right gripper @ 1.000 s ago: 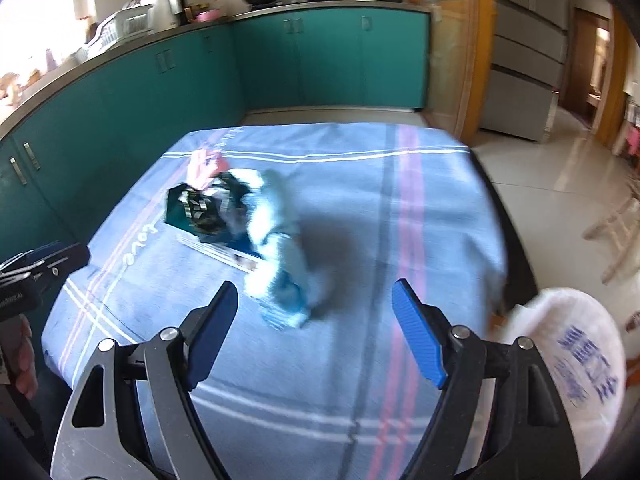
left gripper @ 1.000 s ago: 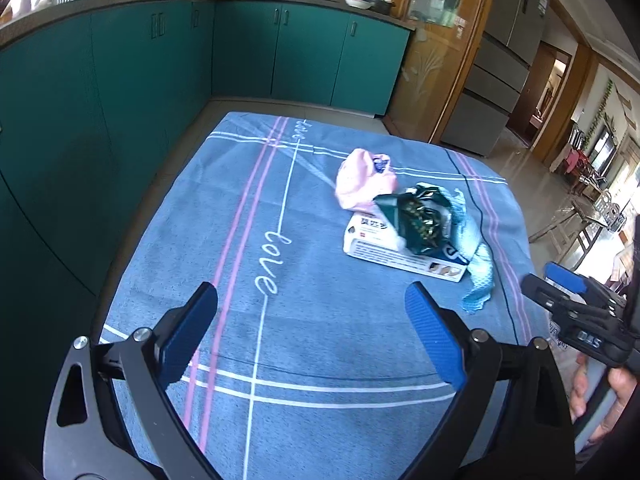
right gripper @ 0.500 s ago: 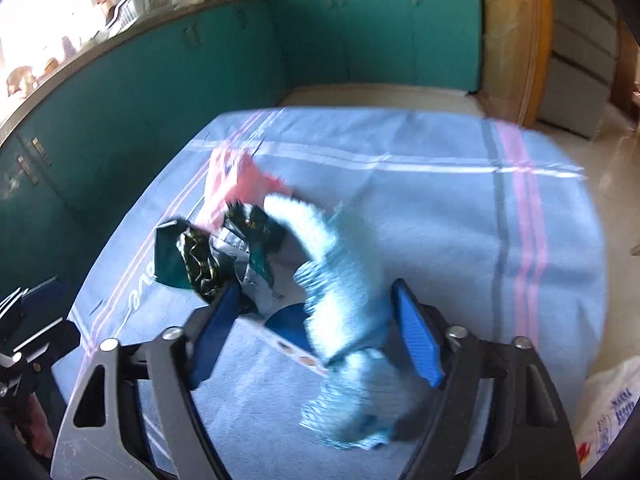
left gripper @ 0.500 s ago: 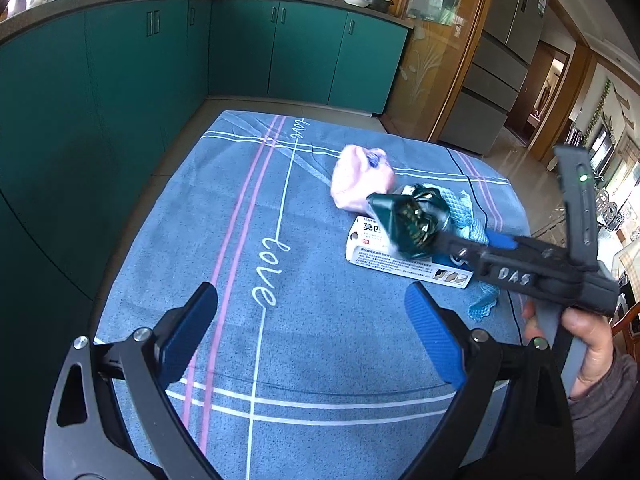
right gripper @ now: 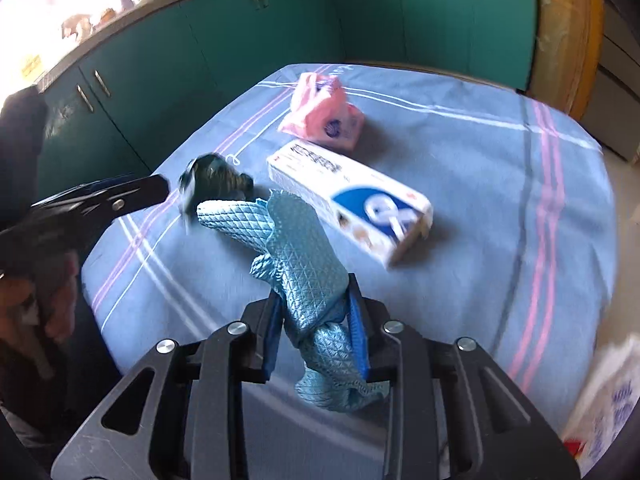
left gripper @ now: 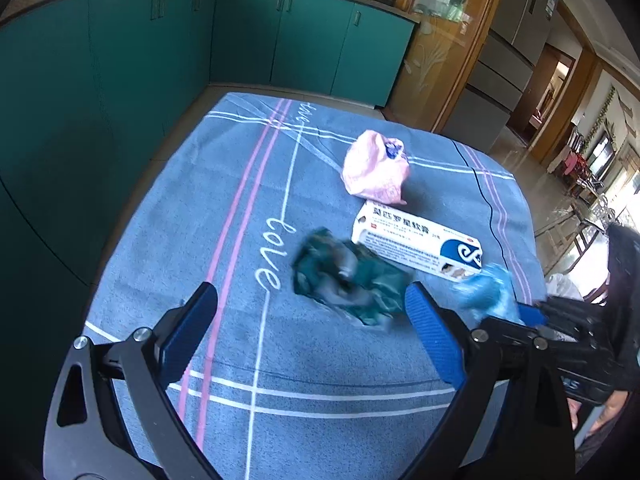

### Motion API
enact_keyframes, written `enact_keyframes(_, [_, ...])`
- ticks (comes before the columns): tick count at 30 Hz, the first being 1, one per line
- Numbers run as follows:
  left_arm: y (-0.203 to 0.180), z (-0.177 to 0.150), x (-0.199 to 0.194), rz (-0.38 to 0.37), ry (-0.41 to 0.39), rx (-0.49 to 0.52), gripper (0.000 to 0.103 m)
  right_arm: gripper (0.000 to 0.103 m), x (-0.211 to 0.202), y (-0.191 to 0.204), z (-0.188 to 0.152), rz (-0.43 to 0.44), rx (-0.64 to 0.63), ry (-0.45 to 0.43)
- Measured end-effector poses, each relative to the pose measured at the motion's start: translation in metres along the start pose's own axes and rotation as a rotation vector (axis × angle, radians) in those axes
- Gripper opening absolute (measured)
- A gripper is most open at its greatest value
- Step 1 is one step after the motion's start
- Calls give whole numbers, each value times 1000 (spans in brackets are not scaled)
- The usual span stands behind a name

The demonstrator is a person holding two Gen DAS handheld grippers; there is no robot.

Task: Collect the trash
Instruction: 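Grasp the blue knit cloth with the right tool while the left tool grasps the dark green bag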

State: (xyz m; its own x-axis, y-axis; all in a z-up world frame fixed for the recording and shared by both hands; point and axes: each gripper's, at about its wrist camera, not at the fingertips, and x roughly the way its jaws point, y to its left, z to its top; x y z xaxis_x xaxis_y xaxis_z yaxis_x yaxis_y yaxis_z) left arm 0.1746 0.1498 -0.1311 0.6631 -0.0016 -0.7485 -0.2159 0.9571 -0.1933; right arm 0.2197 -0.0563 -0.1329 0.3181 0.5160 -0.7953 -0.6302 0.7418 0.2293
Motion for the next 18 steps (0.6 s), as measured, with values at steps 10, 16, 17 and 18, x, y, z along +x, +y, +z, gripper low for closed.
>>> enact_keyframes(10, [-24, 14, 41, -21, 70, 44, 95, 69, -40, -44, -40, -151, 207, -60])
enact_keyframes(16, [-29, 4, 59, -50, 134, 53, 81, 70, -41, -48, -40, -173, 210, -65])
enact_keyframes(17, [-30, 2, 57, -51, 134, 60, 77, 70, -38, -49, -39, -172, 208, -65])
enact_keyframes(18, [-32, -2, 54, -53, 131, 72, 75, 70, -37, -48, -39, -169, 203, -63])
